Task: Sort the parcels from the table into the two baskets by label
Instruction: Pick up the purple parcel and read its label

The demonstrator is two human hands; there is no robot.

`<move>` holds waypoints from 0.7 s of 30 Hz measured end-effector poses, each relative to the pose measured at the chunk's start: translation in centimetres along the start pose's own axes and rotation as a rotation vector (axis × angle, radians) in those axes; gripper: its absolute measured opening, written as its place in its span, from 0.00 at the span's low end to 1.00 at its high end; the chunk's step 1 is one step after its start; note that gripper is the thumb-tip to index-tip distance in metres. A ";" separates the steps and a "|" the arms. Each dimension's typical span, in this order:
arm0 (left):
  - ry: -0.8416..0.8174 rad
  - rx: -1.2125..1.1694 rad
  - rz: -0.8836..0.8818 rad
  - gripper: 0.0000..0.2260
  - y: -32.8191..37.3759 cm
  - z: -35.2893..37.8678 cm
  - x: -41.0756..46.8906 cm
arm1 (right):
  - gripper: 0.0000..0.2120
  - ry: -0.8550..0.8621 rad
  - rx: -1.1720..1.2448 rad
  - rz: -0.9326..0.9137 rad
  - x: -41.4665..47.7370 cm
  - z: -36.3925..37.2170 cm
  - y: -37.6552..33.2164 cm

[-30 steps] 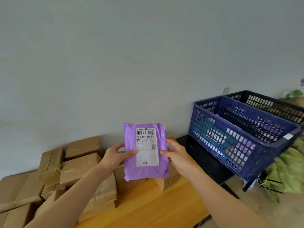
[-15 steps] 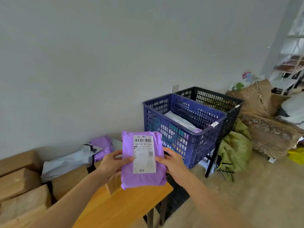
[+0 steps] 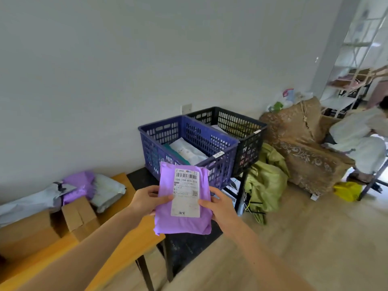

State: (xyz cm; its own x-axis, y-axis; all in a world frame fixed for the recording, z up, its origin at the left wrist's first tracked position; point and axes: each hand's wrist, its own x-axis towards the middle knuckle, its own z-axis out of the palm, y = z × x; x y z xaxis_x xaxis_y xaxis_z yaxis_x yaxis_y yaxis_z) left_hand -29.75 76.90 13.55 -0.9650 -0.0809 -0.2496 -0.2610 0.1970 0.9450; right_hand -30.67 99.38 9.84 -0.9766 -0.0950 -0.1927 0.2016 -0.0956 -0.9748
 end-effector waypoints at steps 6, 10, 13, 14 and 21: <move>-0.009 -0.004 -0.010 0.21 3.2 4.9 3.4 | 0.20 0.039 0.017 -0.046 2.8 -5.1 -1.6; 0.004 -0.025 0.003 0.20 5.1 7.3 6.9 | 0.18 0.026 0.026 -0.090 5.5 -7.6 -3.5; -0.015 -0.046 0.005 0.18 6.5 8.6 9.7 | 0.20 0.015 0.046 -0.101 8.4 -9.1 -4.7; -0.025 -0.051 0.006 0.18 7.0 8.9 10.8 | 0.21 0.009 0.026 -0.102 9.5 -9.6 -5.2; -0.031 -0.108 0.006 0.21 10.3 10.4 18.3 | 0.22 -0.014 -0.070 -0.089 18.0 -11.9 -8.8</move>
State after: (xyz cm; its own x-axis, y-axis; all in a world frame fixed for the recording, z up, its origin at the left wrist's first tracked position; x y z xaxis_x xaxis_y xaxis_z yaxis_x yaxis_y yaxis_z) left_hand -50.34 87.61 16.55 -0.9672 -0.0494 -0.2490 -0.2526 0.0905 0.9633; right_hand -50.90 110.33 13.59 -0.9892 -0.1034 -0.1043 0.1084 -0.0352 -0.9935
